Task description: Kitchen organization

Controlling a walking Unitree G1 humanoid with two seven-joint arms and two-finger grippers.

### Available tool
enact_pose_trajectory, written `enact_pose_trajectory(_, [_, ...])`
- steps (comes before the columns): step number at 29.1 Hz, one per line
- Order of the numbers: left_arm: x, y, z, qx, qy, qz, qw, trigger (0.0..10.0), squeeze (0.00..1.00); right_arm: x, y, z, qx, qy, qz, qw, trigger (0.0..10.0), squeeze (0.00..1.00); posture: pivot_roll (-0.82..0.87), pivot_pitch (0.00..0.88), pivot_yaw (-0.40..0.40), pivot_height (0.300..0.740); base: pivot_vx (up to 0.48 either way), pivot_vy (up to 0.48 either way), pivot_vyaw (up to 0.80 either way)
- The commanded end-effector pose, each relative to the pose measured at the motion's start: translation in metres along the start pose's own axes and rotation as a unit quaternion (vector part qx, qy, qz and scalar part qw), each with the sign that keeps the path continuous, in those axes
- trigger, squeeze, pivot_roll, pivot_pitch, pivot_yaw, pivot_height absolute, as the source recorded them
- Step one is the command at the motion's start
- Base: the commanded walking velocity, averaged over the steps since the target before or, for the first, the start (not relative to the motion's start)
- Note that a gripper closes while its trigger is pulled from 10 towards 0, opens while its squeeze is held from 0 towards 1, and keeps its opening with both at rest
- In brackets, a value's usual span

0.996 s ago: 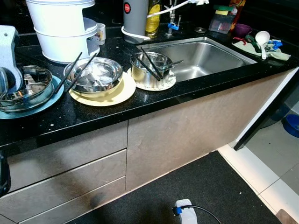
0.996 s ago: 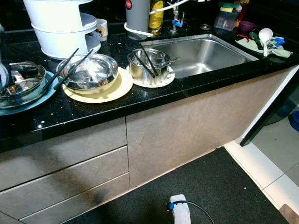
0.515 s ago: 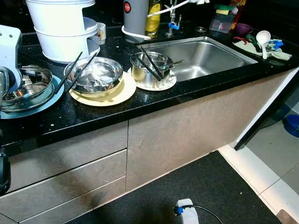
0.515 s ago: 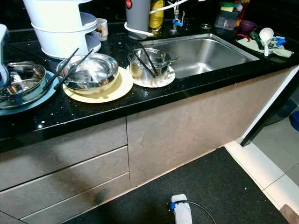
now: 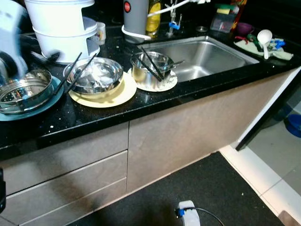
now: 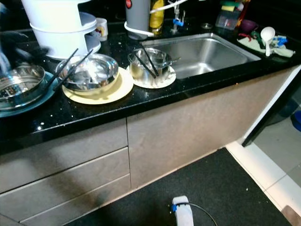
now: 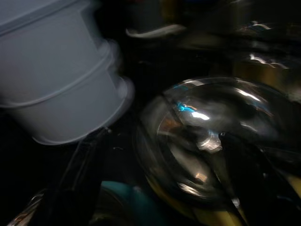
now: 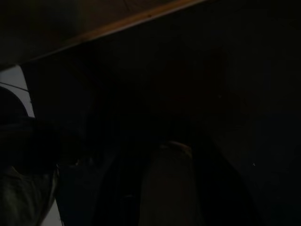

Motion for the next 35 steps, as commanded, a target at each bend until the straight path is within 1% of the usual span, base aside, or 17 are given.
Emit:
enact_pose_trajectory(1, [-0.005,-0.008,0.009,0.03,-0.018,-0.039,0.999,10.0,0.24,-0.003,-0.005,-0.012,0.007,0.016,-0.008,1.0,10.0,0.0,-0.01,0.136,-0.043,0.74,0.0,0.0,0.0])
enact_pose_trajectory(2, [-0.013,-0.018,0.004,0.059,-0.013,-0.075,0.995,10.0,0.25,-0.003,-0.005,-0.013,0.008,0.017,-0.008,1.0,10.0,0.0,-0.01,0.135,-0.045,0.74,0.0,0.0,0.0])
enact_pose_trajectory(4, [-0.024,-0.016,-0.016,0.138,0.04,-0.082,0.986,10.0,0.25,-0.003,-0.004,-0.014,0.008,0.018,-0.007,1.0,10.0,0.0,0.0,0.135,-0.049,0.74,0.0,0.0,0.0])
enact_pose_trajectory(5, [-0.024,-0.016,-0.016,0.138,0.04,-0.082,0.986,10.0,0.25,-0.003,-0.004,-0.014,0.008,0.018,-0.007,1.0,10.0,0.0,0.0,0.135,-0.049,0.74,0.0,0.0,0.0])
enact_pose_trajectory(6, [-0.026,-0.012,-0.022,0.168,0.058,-0.073,0.981,10.0,0.2,-0.003,-0.004,-0.014,0.007,0.019,-0.006,1.0,10.0,0.0,0.0,0.135,-0.052,0.74,0.0,0.0,0.0])
enact_pose_trajectory(7, [-0.026,-0.009,-0.021,0.174,0.057,-0.06,0.981,10.0,0.2,-0.003,-0.003,-0.014,0.006,0.019,-0.005,1.0,10.0,0.0,0.0,0.136,-0.052,0.74,0.0,0.0,0.0])
enact_pose_trajectory(12, [-0.029,-0.013,-0.008,0.156,0.021,-0.056,0.986,10.0,0.19,-0.002,-0.001,-0.012,0.004,0.019,-0.003,1.0,10.0,0.0,0.0,0.135,-0.051,0.74,0.0,0.0,0.0])
enact_pose_trajectory(15, [-0.036,-0.017,-0.014,0.18,0.038,-0.07,0.98,10.0,0.17,-0.001,0.0,-0.011,0.004,0.017,-0.002,1.0,10.0,0.0,0.0,0.137,-0.049,0.74,0.0,0.0,0.0])
enact_pose_trajectory(18, [-0.039,-0.014,-0.017,0.186,0.046,-0.075,0.979,10.0,0.18,-0.001,0.0,-0.011,0.005,0.017,-0.002,1.0,10.0,0.0,0.0,0.137,-0.049,0.74,0.0,0.0,0.0])
enact_pose_trajectory(22, [-0.047,-0.004,-0.02,0.164,0.061,-0.085,0.981,10.0,0.21,-0.002,-0.001,-0.013,0.005,0.017,-0.003,1.0,10.0,0.0,0.0,0.141,-0.049,0.74,0.0,0.0,0.0])
enact_pose_trajectory(23, [-0.053,-0.003,-0.024,0.161,0.076,-0.104,0.979,10.0,0.21,-0.002,-0.001,-0.013,0.006,0.018,-0.003,1.0,10.0,0.0,0.0,0.141,-0.048,0.74,0.0,0.0,0.0])
enact_pose_trajectory(24, [-0.064,-0.002,-0.032,0.172,0.112,-0.134,0.97,10.0,0.22,-0.002,-0.002,-0.013,0.006,0.018,-0.003,1.0,10.0,0.0,0.0,0.142,-0.047,0.74,0.0,0.0,0.0])
enact_pose_trajectory(25, [-0.064,-0.002,-0.032,0.172,0.112,-0.134,0.97,10.0,0.22,-0.002,-0.002,-0.013,0.006,0.018,-0.003,1.0,10.0,0.0,0.0,0.142,-0.047,0.74,0.0,0.0,0.0])
enact_pose_trajectory(26, [-0.068,-0.002,-0.037,0.182,0.129,-0.142,0.964,10.0,0.22,-0.002,-0.002,-0.013,0.006,0.018,-0.004,1.0,10.0,0.0,0.0,0.142,-0.047,0.74,0.0,0.0,0.0])
enact_pose_trajectory(27, [-0.074,0.003,-0.045,0.193,0.163,-0.141,0.957,10.0,0.21,-0.002,-0.002,-0.013,0.006,0.019,-0.004,1.0,10.0,0.0,0.0,0.142,-0.05,0.74,0.0,0.0,0.0])
enact_pose_trajectory(29, [-0.079,0.011,-0.053,0.2,0.198,-0.128,0.951,10.0,0.2,-0.002,-0.001,-0.014,0.006,0.02,-0.003,1.0,10.0,0.0,0.01,0.143,-0.052,0.74,0.0,0.0,0.0])
enact_pose_trajectory(35, [-0.08,0.015,-0.058,0.199,0.213,-0.124,0.948,10.0,0.18,-0.002,0.0,-0.013,0.006,0.019,-0.001,1.0,10.0,0.0,0.01,0.142,-0.051,0.74,0.0,0.0,0.0])
Point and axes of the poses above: a point about 5 cm out from each wrist's last joint towards the gripper, its own x axis pointing out of the wrist towards the gripper, its own z axis along the axis of the wrist's last joint, y = z × x, the point moved 4 cm from there along x, pointing out of the wrist towards the gripper, and after that the axes turned 14 degrees about x, right-handed, at the moved point
